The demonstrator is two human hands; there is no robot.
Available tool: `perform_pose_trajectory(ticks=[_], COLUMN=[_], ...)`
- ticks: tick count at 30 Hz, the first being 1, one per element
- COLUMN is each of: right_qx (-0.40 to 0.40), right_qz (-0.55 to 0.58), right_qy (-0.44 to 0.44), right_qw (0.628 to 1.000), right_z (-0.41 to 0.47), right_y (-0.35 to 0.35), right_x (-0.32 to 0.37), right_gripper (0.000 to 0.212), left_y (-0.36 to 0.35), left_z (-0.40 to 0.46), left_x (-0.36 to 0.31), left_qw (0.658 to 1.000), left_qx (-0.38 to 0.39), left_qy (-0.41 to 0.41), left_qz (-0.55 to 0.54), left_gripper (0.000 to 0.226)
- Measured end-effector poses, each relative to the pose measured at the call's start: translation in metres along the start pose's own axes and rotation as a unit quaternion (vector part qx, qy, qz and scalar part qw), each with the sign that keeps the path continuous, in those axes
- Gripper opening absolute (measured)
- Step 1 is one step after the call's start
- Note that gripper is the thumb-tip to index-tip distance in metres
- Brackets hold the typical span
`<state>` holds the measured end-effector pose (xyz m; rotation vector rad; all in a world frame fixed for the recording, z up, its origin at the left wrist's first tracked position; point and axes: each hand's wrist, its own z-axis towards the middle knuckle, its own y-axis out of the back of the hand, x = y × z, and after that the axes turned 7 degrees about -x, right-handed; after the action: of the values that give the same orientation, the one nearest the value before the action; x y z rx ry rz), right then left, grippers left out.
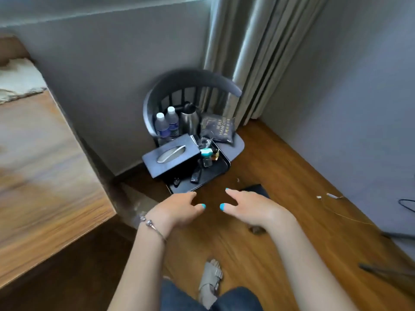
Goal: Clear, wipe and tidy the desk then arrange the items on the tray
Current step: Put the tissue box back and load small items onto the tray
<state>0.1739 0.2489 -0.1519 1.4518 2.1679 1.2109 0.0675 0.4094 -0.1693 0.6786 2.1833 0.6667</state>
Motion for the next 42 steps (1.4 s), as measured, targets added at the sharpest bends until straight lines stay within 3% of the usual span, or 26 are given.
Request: perform_pose_trajectory(ticks=[10, 16, 20, 25, 28, 31, 35, 42], right_qx=[0.12, 0.071, 0.091, 0.111, 0.119, 0.124, 0.123, 0.089], right_qz=[0.036, -0.062, -0.027, 0.122, 0.217, 0.272, 0.296, 0.303], right_qy=[0.01, -0.006, -0.003, 0.022, 0.042, 0.036, 0.043, 0.12], right_qw=[0.992, 0.996, 0.995, 0.986, 0.968, 0.954, 0.946, 0.941], right_z=[0.151, 0.259, 0.335, 0.406, 0.433, 0.448, 0.444, 0.368], right_y=[0.028, 0.029, 0.014, -0.013, -0.025, -0.029, -0.02, 0.068], right_x=[-0.028, -0.012, 0.005, 0.016, 0.022, 0.023, 0.021, -0.026], right_gripper=[0.065, 0.064, 0.068, 0.083, 0.105, 0.111, 0.106, 0.104], left_y=[-0.003, -0.006, -0.014, -0.026, -0.035, -0.044, -0.049, -0.026], left_z=[0.114, 0.199, 0.251, 0.291, 0.307, 0.315, 0.307, 0.236], left_x=[0.037, 0.082, 0.112, 0.146, 0.168, 0.183, 0.163, 0.041], left_qw=[0.985, 0.966, 0.953, 0.895, 0.845, 0.813, 0.795, 0.791], left_qx=[-0.023, -0.039, -0.109, -0.226, -0.3, -0.335, -0.372, -0.429], left_qy=[0.143, 0.21, 0.214, 0.322, 0.328, 0.297, 0.297, 0.288], left_qz=[-0.094, -0.149, -0.187, -0.211, -0.297, -0.372, -0.377, -0.327], left_gripper=[0.063, 0.063, 0.067, 0.109, 0.126, 0.134, 0.132, 0.13])
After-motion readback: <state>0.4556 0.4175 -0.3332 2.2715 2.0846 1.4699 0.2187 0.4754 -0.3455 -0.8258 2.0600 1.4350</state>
